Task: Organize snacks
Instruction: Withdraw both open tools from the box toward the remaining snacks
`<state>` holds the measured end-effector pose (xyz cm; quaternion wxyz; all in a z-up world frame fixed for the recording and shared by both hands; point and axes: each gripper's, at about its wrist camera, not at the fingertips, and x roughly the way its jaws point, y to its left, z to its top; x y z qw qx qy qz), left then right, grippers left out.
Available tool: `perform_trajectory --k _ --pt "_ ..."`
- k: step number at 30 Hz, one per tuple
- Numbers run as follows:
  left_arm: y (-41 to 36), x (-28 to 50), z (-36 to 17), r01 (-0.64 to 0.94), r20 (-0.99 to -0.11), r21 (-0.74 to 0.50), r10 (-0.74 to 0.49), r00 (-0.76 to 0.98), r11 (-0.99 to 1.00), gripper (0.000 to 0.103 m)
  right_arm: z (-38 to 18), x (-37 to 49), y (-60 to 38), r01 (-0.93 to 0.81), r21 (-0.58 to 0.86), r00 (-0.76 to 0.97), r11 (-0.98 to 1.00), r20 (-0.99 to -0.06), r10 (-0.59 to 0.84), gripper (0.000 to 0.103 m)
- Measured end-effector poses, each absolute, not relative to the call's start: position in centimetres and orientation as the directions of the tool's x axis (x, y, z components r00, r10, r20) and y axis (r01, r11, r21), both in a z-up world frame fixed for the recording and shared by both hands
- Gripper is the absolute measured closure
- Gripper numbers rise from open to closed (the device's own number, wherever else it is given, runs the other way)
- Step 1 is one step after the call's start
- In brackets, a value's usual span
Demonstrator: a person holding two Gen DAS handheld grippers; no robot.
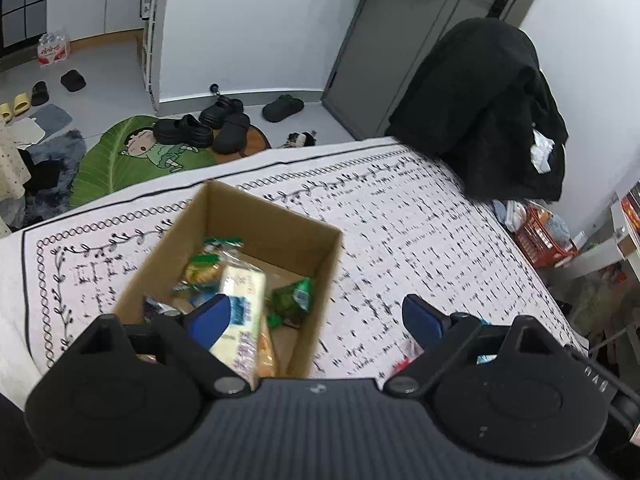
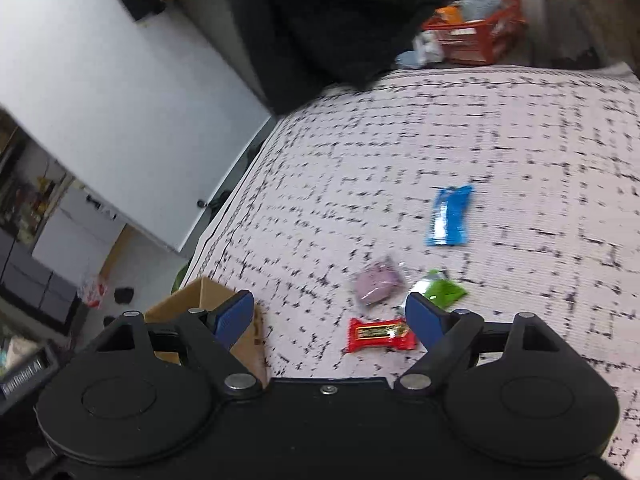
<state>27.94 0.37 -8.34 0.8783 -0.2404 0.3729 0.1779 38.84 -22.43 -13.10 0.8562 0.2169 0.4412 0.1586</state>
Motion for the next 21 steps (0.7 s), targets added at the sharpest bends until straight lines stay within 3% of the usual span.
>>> perform_trajectory --k 12,21 --pt "-3.8 29.3 -9.5 -0.440 -0.752 -0.315 0.062 0.656 0.841 0.011 -13.0 38.9 -26.7 0.017 0.593 0.600 0.805 -0.651 0.466 0.021" --pt "-6.1 31.1 -11.4 -0.415 -0.752 -0.341 0.020 0.659 0.843 0.011 -14.6 39.4 -28.4 0.115 0.616 0.593 0.779 -0.672 0.444 0.030"
